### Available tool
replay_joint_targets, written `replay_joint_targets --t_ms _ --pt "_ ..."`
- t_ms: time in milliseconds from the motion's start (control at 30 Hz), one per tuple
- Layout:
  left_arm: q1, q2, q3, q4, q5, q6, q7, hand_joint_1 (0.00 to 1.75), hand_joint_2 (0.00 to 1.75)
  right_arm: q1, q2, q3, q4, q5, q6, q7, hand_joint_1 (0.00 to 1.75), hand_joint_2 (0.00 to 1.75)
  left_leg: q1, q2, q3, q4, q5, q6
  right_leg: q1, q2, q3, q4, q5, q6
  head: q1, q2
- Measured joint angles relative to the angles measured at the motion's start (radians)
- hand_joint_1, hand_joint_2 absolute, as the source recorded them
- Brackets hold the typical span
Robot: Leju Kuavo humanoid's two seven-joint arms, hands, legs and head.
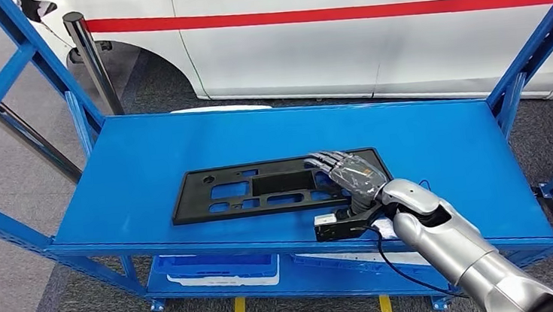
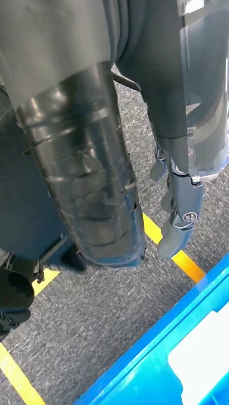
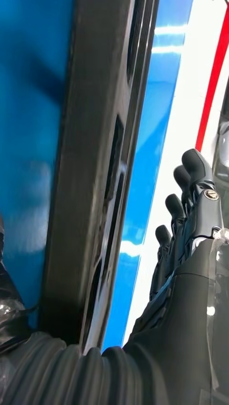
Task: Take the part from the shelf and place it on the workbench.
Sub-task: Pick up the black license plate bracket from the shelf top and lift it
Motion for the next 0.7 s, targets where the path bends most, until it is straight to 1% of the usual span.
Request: replay_joint_targets --t_ms 33,67,100,133,167,200,267,300,333,367,400,433,467,500,533,567,600,633,667,700 --pt "0.001 0.000 0.000 0.000 0.000 0.000 0.000 0.00 0.00 0.000 0.000 0.000 0.006 0.008 -0.009 0.002 0.00 1.75 0.000 0.000 0.002 -0.008 0.018 0.000 0.000 0.000 0.001 0.001 0.000 0.000 0.000 0.000" --pt "0.001 0.000 0.000 0.000 0.000 0.000 0.000 0.00 0.00 0.000 0.000 0.000 0.010 0.016 -0.017 0.004 0.00 1.75 0.001 0.000 0.023 -0.056 0.052 0.002 0.000 0.001 0.002 0.001 -0.001 0.001 0.000 0.000" --pt "0.001 0.000 0.001 0.000 0.000 0.000 0.000 0.00 0.00 0.000 0.000 0.000 0.013 0.023 -0.024 0.006 0.00 1.75 0.001 0.000 0.055 -0.128 0.088 0.004 0.000 0.002 0.003 0.002 -0.002 0.002 0.000 0.000" --pt "0.000 0.000 0.001 0.000 0.000 0.000 0.000 0.00 0.00 -0.001 0.000 0.000 0.016 0.029 -0.029 0.008 0.00 1.75 0.000 0.000 0.085 -0.193 0.111 0.006 0.001 0.002 0.003 0.003 -0.003 0.005 0.000 0.000" --pt "-0.001 0.000 0.001 0.000 0.000 0.001 0.000 0.00 0.00 -0.002 0.000 0.000 0.019 0.034 -0.035 0.011 0.00 1.75 -0.001 0.000 0.108 -0.241 0.126 0.009 0.002 0.003 0.003 0.004 -0.004 0.008 0.000 0.000" --pt "-0.001 0.000 0.001 0.000 0.000 0.001 -0.001 0.00 0.00 -0.003 0.000 0.000 0.022 0.041 -0.043 0.014 0.00 1.75 -0.002 -0.001 0.119 -0.265 0.128 0.012 0.003 0.003 0.002 0.004 -0.003 0.013 0.000 0.000" --pt "-0.001 0.000 0.002 0.000 0.000 0.002 -0.001 0.00 0.00 -0.004 0.000 0.000 0.029 0.058 -0.065 0.022 0.00 1.75 -0.005 -0.002 0.122 -0.271 0.129 0.020 0.004 0.004 0.003 0.000 0.000 0.024 0.000 0.000" --pt "0.000 0.000 0.003 0.000 0.000 0.002 -0.001 0.00 0.00 -0.004 0.000 0.000 0.032 0.067 -0.077 0.026 0.00 1.75 -0.003 -0.001 0.124 -0.276 0.133 0.026 0.003 0.004 0.003 0.000 0.000 0.030 0.000 0.000" --pt "0.000 0.000 0.003 0.000 0.000 0.002 -0.001 0.00 0.00 -0.003 0.000 0.000 0.035 0.076 -0.089 0.029 0.06 1.75 -0.002 -0.001 0.125 -0.281 0.137 0.033 0.002 0.004 -0.001 0.008 -0.009 0.035 0.001 0.000" --pt "-0.001 0.000 0.004 0.000 0.000 0.003 -0.001 0.00 0.00 -0.002 0.000 0.000 0.038 0.087 -0.105 0.032 0.38 1.75 0.000 -0.001 0.126 -0.287 0.141 0.040 0.001 0.003 -0.013 0.035 -0.028 0.039 0.001 0.000" --pt "-0.002 0.000 0.004 0.000 -0.001 0.003 -0.001 0.00 0.00 0.000 0.000 0.000 0.041 0.101 -0.126 0.036 0.78 1.75 0.000 0.000 0.127 -0.291 0.145 0.044 0.000 0.003 -0.035 0.084 -0.057 0.042 0.001 0.000" --pt "-0.001 0.000 0.004 0.000 -0.002 0.003 -0.001 0.00 0.00 0.005 0.000 0.000 0.045 0.116 -0.151 0.039 1.20 1.75 -0.001 0.000 0.126 -0.291 0.145 0.046 0.000 0.003 -0.064 0.147 -0.090 0.044 0.001 0.000" --pt "-0.001 0.000 0.005 0.000 -0.003 0.003 -0.001 0.00 0.00 0.012 0.000 0.000 0.049 0.133 -0.178 0.043 1.58 1.75 -0.002 0.000 0.126 -0.290 0.145 0.047 -0.001 0.003 -0.093 0.210 -0.115 0.046 0.001 0.000" --pt "0.000 0.000 0.006 0.000 -0.005 0.003 0.000 0.00 0.00 0.023 0.000 0.000 0.053 0.149 -0.203 0.046 1.70 1.75 -0.003 -0.001 0.126 -0.289 0.145 0.048 -0.001 0.002 -0.112 0.252 -0.126 0.047 0.001 0.000" --pt "0.001 0.000 0.006 0.000 -0.007 0.003 0.000 0.00 0.00 0.033 0.001 0.000 0.058 0.163 -0.225 0.048 1.74 1.75 -0.004 -0.001 0.126 -0.288 0.144 0.048 -0.001 0.002 -0.116 0.260 -0.118 0.046 0.001 0.000" --pt "0.001 0.000 0.007 0.000 -0.009 0.004 0.000 0.00 0.00 0.042 0.001 0.000 0.063 0.174 -0.243 0.049 1.75 1.75 -0.004 -0.002 0.126 -0.286 0.143 0.048 -0.001 0.002 -0.101 0.230 -0.092 0.044 0.001 0.000" --pt "0.001 0.000 0.008 0.000 -0.010 0.004 0.001 0.00 0.00 0.048 0.001 0.000 0.067 0.181 -0.256 0.049 1.75 1.75 -0.004 -0.002 0.126 -0.283 0.141 0.047 -0.001 0.002 -0.072 0.170 -0.057 0.041 0.001 0.000" --pt "0.001 -0.001 0.008 0.000 -0.010 0.005 0.001 0.00 0.00 0.051 0.001 -0.001 0.071 0.185 -0.266 0.049 1.75 1.75 -0.005 -0.002 0.126 -0.281 0.138 0.045 0.001 0.002 -0.040 0.104 -0.030 0.037 0.001 0.000" --pt "0.000 -0.001 0.008 0.000 -0.010 0.005 0.002 0.00 0.00 0.053 0.002 -0.003 0.073 0.186 -0.273 0.048 1.75 1.75 -0.006 -0.002 0.125 -0.278 0.136 0.042 0.003 0.003 -0.014 0.049 -0.012 0.033 0.001 0.000" --pt "-0.001 -0.001 0.008 0.000 -0.010 0.006 0.003 0.00 0.00 0.056 0.002 -0.006 0.076 0.186 -0.278 0.046 1.75 1.75 -0.008 -0.002 0.124 -0.276 0.135 0.038 0.006 0.003 0.002 0.015 -0.005 0.030 0.001 0.000"
